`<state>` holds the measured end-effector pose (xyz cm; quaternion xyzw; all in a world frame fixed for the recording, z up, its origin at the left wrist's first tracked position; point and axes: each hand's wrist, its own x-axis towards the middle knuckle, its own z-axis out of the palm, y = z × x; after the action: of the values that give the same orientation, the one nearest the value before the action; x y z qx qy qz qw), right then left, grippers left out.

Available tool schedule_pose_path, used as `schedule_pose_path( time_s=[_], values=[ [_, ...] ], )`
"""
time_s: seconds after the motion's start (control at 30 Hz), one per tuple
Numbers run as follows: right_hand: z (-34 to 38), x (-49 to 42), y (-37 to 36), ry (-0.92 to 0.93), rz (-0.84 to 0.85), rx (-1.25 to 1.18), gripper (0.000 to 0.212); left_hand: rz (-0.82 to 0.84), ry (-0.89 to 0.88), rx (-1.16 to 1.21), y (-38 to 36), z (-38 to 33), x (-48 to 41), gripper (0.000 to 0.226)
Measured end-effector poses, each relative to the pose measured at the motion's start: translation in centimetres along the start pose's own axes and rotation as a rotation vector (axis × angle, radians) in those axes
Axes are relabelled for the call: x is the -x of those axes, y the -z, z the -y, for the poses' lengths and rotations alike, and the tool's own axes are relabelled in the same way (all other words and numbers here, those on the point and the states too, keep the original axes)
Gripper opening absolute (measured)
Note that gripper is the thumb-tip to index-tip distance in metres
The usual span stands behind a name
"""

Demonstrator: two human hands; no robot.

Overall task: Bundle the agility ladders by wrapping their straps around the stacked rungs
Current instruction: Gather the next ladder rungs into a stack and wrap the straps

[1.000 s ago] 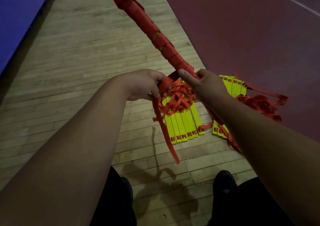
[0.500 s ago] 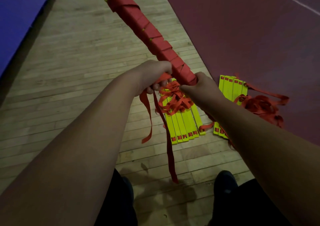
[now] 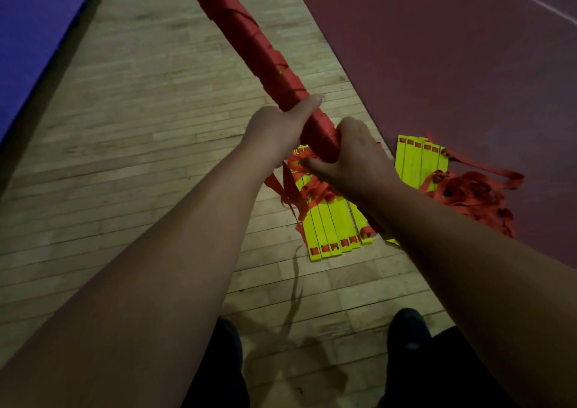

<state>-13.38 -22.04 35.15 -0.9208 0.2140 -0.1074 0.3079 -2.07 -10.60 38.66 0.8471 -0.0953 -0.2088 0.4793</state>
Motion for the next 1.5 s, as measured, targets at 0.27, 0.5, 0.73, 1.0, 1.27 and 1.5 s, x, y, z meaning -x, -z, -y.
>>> schedule_pose_path(
  time_s=[0.27,0.5,0.73,1.0,1.27,1.5],
  values=[
    [-0.7,-0.4,4.1,-0.232,0.823,-0.998,0.058,0.342,-0.173,0.202,2.3,-0.7,-0.2,0.057],
    [-1.2,-0.9,2.8,-0.205,0.432,-0.655,0.039,0.285,-0.214,-0.055,3.0,-0.4,-0.6,0.064],
    [-1.9,-0.1,-0.4,-0.039,-0.001,0.155,0.05,0.169,0.074,0.048,0.9,0.4,-0.9,0.07],
    [-0.6,-0.4,0.3,-0.049,0.126,-0.135,0.054,0.095,-0.008,0.151,1.2,0.7,-0.9,0.064],
    [-0.8,-0.3,3.5,-0.211,0.845,-1.039,0.04,0.29,-0.165,0.221,1.6,-0.4,-0.5,0.057],
    [-1.0,-0.7,2.0,-0.234,0.425,-0.667,0.028,0.252,-0.164,0.027,3.5,-0.8,-1.0,0.071]
  ],
)
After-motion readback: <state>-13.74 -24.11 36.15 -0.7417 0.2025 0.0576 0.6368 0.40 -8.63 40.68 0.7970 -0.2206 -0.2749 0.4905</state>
